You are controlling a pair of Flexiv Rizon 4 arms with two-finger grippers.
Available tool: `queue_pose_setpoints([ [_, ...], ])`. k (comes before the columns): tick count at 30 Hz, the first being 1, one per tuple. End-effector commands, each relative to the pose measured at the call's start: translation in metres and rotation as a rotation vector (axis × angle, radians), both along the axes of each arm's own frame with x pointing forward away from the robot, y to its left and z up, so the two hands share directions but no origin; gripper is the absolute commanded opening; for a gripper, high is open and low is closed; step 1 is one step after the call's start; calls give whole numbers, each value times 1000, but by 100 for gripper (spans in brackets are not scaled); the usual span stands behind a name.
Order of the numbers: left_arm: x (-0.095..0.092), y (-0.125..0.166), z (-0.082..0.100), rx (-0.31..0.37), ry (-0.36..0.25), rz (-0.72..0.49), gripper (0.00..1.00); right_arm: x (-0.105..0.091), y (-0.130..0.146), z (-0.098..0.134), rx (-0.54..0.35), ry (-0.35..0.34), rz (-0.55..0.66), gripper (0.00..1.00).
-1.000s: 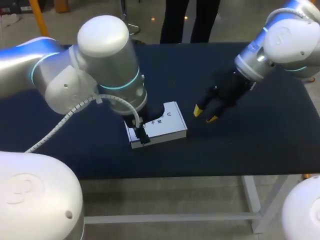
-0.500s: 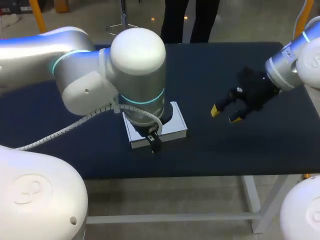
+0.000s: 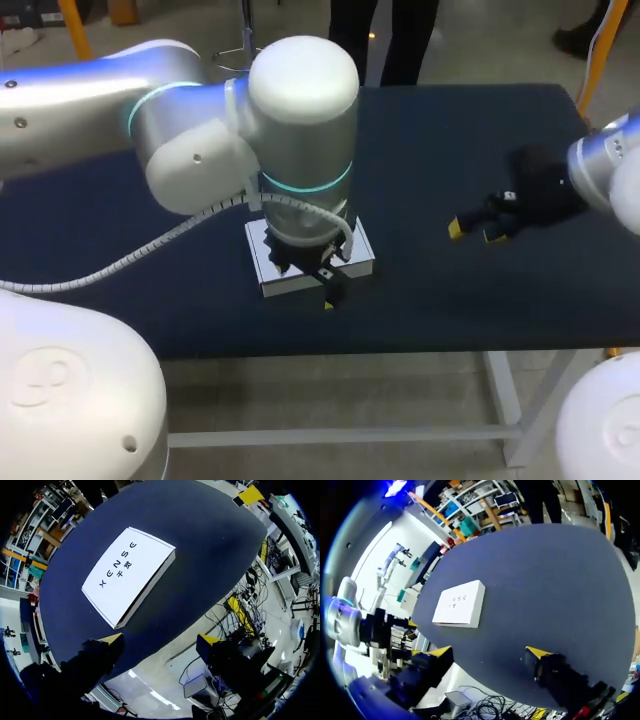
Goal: Assemble the packaging by folding the flat box into shape, placing the metal phone stand inside, and closing the box properly
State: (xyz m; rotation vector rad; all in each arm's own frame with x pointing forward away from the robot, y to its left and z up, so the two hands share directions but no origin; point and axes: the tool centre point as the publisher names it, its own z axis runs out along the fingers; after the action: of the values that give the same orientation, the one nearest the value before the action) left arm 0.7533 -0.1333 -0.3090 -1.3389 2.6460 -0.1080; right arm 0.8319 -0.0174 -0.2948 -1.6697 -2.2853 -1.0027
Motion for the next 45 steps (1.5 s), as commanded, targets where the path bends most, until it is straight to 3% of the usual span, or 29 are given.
queue_pose_setpoints([
  [1,-3,-4,-3,-27,26,159,100,-12,-20,8,42,-359,-21,100],
  [6,-14,-10,-15,-45,27,308,100,-1,-39,-2,36,-486,66,100],
  [13,-19,-8,-39,-188,133,453,100,14,-55,-18,47,-654,250,100],
  [16,-20,-8,-47,-240,168,486,100,14,-55,-18,47,-654,250,100],
  [26,-14,-16,-74,-230,208,509,100,14,-55,-18,47,-654,250,100],
  [28,-9,-20,-78,-216,202,527,100,15,-58,-24,62,-705,270,100],
  [37,8,-29,-85,-171,144,585,100,9,-70,-24,-63,-901,320,100],
  [45,26,-29,-90,-157,121,622,100,5,-80,-29,-71,-948,309,100],
])
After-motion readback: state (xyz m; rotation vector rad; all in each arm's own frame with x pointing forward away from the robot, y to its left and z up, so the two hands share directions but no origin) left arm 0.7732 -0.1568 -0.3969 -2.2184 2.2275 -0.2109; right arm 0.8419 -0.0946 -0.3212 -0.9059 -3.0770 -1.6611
